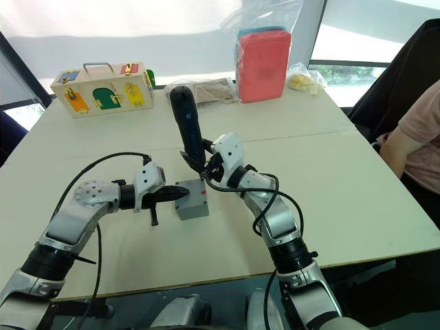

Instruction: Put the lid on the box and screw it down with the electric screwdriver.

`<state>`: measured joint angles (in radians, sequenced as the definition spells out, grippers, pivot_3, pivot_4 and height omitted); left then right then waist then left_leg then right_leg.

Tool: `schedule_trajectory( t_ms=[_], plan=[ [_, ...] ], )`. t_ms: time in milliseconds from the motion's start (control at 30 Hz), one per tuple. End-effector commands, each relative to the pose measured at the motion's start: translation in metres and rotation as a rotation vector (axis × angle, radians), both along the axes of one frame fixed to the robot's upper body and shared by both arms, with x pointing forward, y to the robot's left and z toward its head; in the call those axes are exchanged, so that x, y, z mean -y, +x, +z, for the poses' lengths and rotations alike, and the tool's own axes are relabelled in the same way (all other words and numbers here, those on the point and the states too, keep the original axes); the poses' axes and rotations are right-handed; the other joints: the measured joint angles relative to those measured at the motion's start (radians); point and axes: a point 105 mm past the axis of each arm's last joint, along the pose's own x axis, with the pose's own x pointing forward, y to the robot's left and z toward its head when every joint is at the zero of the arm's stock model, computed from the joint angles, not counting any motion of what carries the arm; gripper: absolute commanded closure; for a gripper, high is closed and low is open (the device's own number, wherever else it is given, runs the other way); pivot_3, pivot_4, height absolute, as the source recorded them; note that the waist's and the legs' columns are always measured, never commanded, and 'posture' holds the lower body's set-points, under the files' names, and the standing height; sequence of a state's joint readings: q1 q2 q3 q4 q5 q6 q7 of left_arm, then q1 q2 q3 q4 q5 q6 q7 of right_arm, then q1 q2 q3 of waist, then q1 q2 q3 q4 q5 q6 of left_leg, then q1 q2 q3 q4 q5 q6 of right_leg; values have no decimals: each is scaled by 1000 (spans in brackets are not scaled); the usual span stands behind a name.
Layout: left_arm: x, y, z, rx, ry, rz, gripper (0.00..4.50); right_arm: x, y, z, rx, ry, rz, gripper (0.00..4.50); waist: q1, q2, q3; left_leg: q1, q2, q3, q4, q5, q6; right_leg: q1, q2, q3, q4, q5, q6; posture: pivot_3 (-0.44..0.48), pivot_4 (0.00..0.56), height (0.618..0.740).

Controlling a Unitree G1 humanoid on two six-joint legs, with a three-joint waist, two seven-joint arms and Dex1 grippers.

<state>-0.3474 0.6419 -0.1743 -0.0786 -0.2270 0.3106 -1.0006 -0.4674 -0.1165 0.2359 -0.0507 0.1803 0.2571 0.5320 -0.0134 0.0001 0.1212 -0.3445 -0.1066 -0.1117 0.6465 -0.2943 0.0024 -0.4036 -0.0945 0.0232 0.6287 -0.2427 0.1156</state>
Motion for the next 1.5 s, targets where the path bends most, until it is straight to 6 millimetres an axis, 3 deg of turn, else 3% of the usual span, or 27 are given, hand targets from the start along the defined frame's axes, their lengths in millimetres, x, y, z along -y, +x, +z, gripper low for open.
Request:
schedule_trajectory(
  t_ms=[33, 367, 533, 767, 900, 1000, 1100, 1167, 1333, 1500],
  plan=[
    [-4, -2, -11, -35, 30, 8, 4500, 5, -1, -54, -196, -110, -24, 2618, 0, 0, 0, 0, 0, 0, 0, 0, 0, 0, 0, 0, 0, 0, 0, 0, 150, 740],
    [-4, -2, -10, -34, 28, 7, 4500, 7, 0, -51, -179, -119, -27, 2618, 0, 0, 0, 0, 0, 0, -1, 0, 0, 0, 0, 0, 0, -1, 0, 0, 150, 740],
    [-4, -3, -9, -33, 22, 7, 4500, 8, 2, -40, -121, -115, -30, 2618, 1, 0, 0, 0, 0, 0, -1, 0, 0, 0, 0, 0, 0, -1, 1, 0, 150, 740],
    [-2, -3, 0, -13, 1, 7, 4500, 11, 0, 26, 50, 47, -15, 2618, 1, 1, 3, -1, 0, -1, -1, -1, 0, -1, -1, 0, 0, -2, 1, 0, 150, 740],
    [1, -4, 11, 8, -30, 2, 4500, 14, -10, 74, 158, 149, 18, 2618, 2, 1, 11, -13, -1, -2, 0, 0, 0, -8, -1, -1, 1, -1, 1, 0, 150, 740],
    [1, -4, 17, 14, -43, -2, 4500, 16, -12, 89, 184, 175, 21, 2618, 0, 1, 17, -19, -1, -2, 0, 0, -1, -13, -1, -1, 1, -1, 1, 0, 150, 740],
    [3, -5, 41, 48, -87, -23, 4500, 26, -18, 125, 241, 213, 32, 2618, -1, 1, 21, -31, -1, -2, 1, 6, -10, -27, -1, -1, 3, 0, 0, 0, 150, 740],
    [3, -6, 56, 78, -100, -34, 4500, 36, -18, 138, 216, 224, 18, 2618, 0, 0, 28, -32, -1, -2, 1, 6, -10, -27, -2, -1, 3, 0, -1, 0, 150, 740],
    [3, -8, 83, 132, -123, -40, 4500, 67, -2, 135, 60, 122, -130, 2618, 0, 0, 31, -33, 0, -3, 1, 3, -7, -28, -2, -1, 2, 1, -1, 0, 150, 740],
    [-1, -14, 101, 166, -136, -33, 4500, 118, 22, 110, -179, -92, -400, 2618, 1, 0, 36, -33, -1, -2, 1, 2, -5, -27, -3, -1, 2, 1, -2, 0, 150, 740]
  ],
)
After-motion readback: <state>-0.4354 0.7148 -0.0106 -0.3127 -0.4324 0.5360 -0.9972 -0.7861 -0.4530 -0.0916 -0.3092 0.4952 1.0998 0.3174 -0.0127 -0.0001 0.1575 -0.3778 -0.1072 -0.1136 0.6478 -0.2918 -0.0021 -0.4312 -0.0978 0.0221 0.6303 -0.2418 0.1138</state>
